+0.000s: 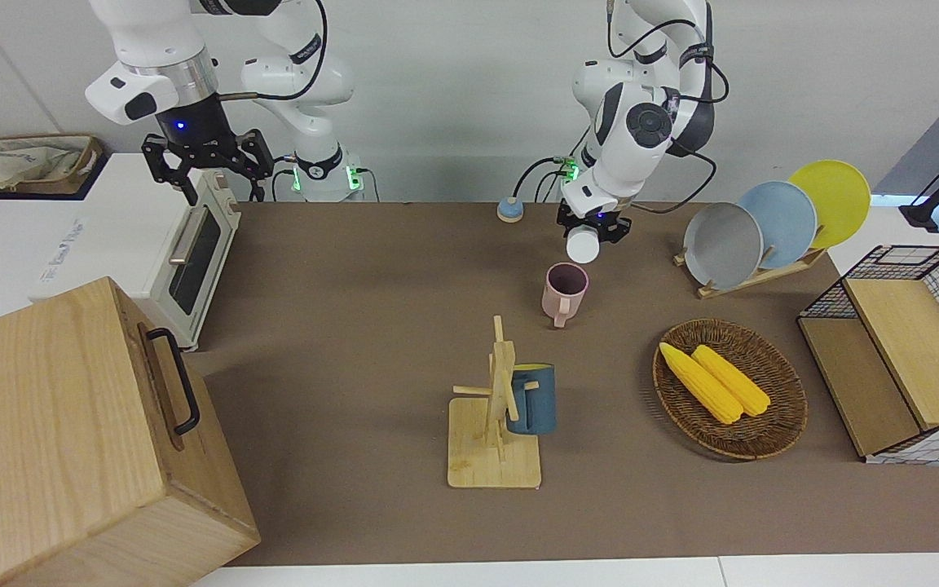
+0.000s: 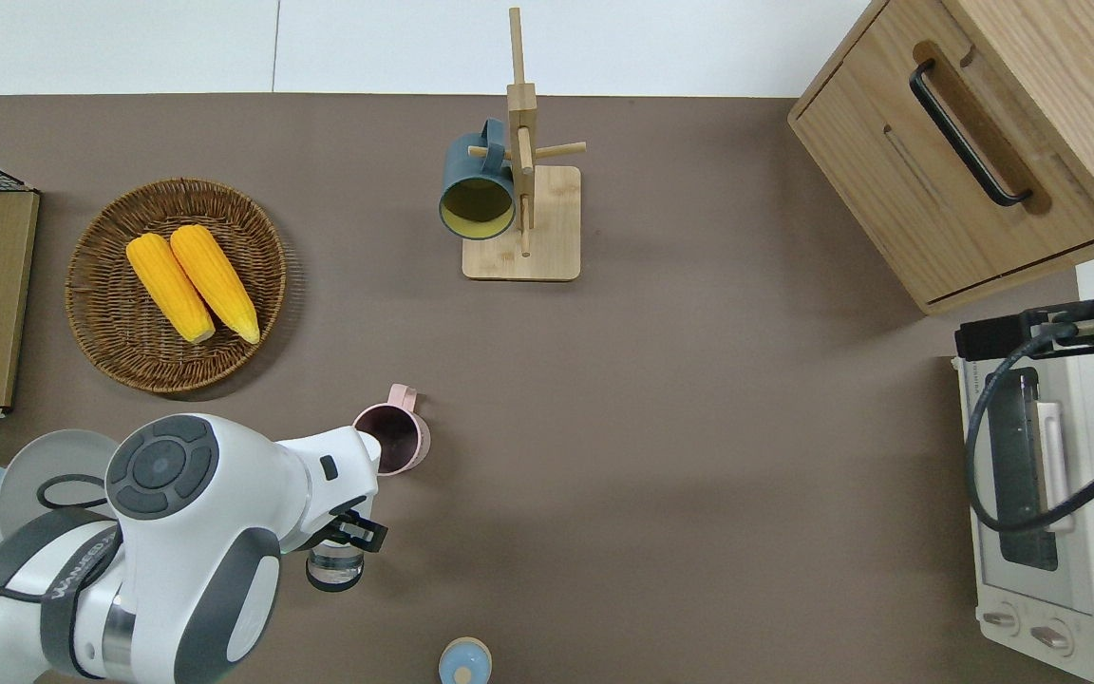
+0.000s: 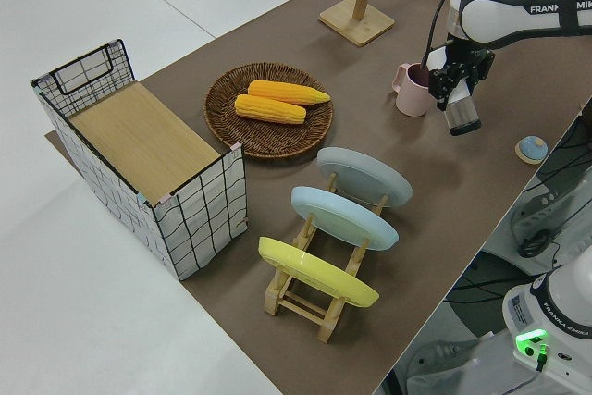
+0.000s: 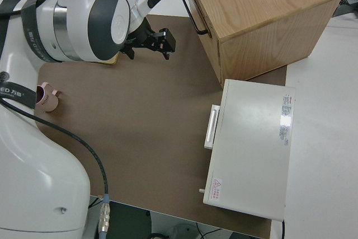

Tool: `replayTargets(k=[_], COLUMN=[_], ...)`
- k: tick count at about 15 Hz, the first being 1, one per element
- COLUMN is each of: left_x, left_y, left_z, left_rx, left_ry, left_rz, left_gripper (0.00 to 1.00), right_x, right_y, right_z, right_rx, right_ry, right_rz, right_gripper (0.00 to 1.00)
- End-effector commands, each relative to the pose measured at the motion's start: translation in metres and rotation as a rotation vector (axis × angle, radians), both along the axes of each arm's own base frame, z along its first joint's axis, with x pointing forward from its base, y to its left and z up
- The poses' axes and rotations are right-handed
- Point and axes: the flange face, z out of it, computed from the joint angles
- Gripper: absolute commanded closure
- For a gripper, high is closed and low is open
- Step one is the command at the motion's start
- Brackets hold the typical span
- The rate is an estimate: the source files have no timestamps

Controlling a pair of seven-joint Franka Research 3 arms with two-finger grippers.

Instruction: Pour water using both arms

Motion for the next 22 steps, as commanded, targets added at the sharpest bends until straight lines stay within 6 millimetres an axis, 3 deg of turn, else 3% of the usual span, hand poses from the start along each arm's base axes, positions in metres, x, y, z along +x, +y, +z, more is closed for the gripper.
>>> replayTargets(k=[1, 12, 22], left_x=[0.014, 0.047, 0.038], left_y=[0.001, -0.003, -0.015], left_z=[0.009, 0.012, 0.011], left_rx=[0.048, 0.153, 0.187], left_ry=[0.033, 0.152, 0.193], left_rz=[0.010, 0.027, 0.019], left_gripper=[1.00, 1.00, 1.00], right_x=[0.001, 0.001, 0.001], right_y=[0.001, 0.001, 0.001], right_z=[0.002, 0.001, 0.001], right_rx=[0.015, 0.015, 0.015], right_ry=[-0.001, -0.001, -0.001], right_rz=[0.022, 0.023, 0.023], right_gripper=[0.009, 0.009, 0.009])
